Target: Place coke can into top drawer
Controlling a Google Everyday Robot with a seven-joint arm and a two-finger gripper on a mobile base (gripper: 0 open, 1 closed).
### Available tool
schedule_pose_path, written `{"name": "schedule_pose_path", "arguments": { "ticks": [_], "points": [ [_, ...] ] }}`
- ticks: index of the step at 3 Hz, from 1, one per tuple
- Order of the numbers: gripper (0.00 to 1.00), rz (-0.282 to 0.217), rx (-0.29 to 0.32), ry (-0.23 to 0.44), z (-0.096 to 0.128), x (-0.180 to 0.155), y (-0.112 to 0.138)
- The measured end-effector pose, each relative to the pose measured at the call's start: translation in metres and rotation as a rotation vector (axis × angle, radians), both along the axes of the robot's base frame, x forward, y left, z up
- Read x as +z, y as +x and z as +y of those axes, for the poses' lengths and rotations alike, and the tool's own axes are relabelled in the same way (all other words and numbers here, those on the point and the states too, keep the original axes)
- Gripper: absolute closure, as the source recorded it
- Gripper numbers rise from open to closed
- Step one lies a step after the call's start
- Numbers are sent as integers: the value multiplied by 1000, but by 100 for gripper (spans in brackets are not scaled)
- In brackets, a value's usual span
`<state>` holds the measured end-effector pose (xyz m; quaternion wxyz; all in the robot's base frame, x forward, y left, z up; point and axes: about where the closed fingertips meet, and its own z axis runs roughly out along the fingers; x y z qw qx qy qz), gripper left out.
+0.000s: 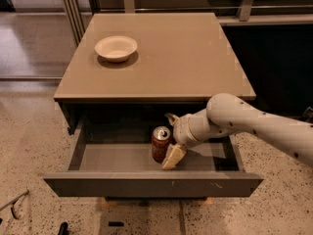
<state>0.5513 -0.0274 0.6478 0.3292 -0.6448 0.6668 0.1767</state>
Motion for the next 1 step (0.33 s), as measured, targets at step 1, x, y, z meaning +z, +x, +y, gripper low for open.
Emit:
{"name": "schedule_pose_path", "arguments": {
  "ticks": [1],
  "points": [
    [0,0,0,0,0,0,0]
  ]
}}
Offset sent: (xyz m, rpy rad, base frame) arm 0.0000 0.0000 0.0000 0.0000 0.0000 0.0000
